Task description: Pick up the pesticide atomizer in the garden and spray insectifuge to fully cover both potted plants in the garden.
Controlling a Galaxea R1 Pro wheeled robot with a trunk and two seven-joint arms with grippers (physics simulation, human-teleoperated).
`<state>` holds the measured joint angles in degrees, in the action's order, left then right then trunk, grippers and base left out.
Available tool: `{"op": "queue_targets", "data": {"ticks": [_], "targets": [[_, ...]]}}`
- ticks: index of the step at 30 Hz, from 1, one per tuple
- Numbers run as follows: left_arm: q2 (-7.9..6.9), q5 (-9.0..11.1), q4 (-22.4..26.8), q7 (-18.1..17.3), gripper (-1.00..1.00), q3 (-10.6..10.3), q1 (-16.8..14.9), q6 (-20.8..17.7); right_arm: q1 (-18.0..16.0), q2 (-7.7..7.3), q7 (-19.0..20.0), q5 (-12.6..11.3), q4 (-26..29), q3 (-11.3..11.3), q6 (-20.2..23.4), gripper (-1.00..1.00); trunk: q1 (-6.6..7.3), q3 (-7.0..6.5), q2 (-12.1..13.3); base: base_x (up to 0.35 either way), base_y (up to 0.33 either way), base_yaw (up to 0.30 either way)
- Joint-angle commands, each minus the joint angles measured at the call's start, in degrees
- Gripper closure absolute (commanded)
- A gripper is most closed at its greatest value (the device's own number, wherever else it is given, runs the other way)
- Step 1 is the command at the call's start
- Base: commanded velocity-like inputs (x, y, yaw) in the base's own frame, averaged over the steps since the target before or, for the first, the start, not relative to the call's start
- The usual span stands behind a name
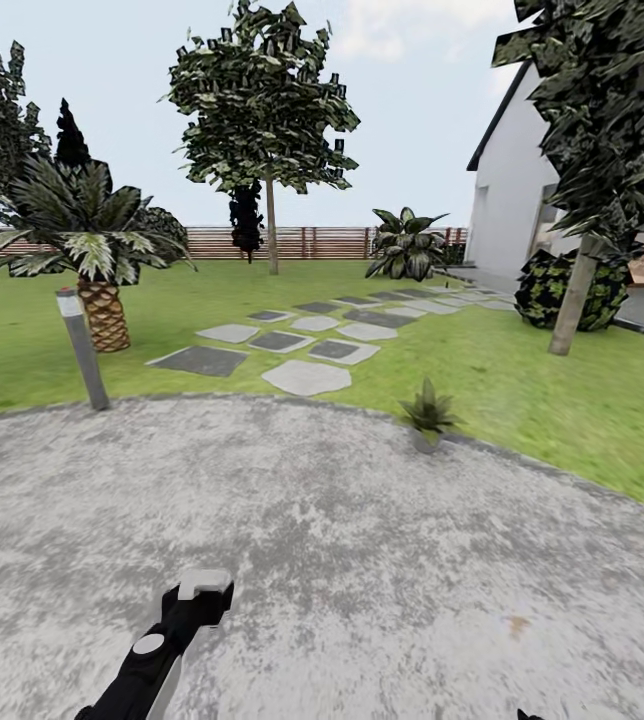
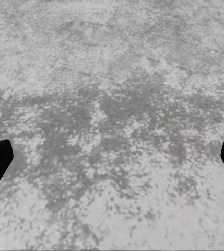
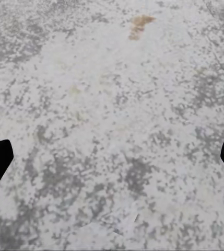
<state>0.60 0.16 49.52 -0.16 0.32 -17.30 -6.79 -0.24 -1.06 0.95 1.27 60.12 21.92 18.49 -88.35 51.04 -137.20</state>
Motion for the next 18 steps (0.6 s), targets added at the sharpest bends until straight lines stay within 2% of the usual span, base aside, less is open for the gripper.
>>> {"op": "queue_targets", "data": {"ticks": [1,10,18], "targets": [[0.02,0.0,0.1,0.0,-1.00,0.0,0.0,-0.3,0.0,0.01,0.1,0.1,0.1,0.0,0.3,-1.00,-0.02,0.06,0.0,0.339,0.000,0.000],[0.02,0.0,0.1,0.0,-1.00,0.0,0.0,-0.3,0.0,0.01,0.1,0.1,0.1,0.0,0.3,-1.00,-0.02,0.06,0.0,0.339,0.004,0.000],[0.02,0.0,0.1,0.0,-1.00,0.0,0.0,-0.3,0.0,0.01,0.1,0.1,0.1,0.0,0.3,-1.00,-0.02,0.06,0.0,0.339,0.092,0.000]]}}
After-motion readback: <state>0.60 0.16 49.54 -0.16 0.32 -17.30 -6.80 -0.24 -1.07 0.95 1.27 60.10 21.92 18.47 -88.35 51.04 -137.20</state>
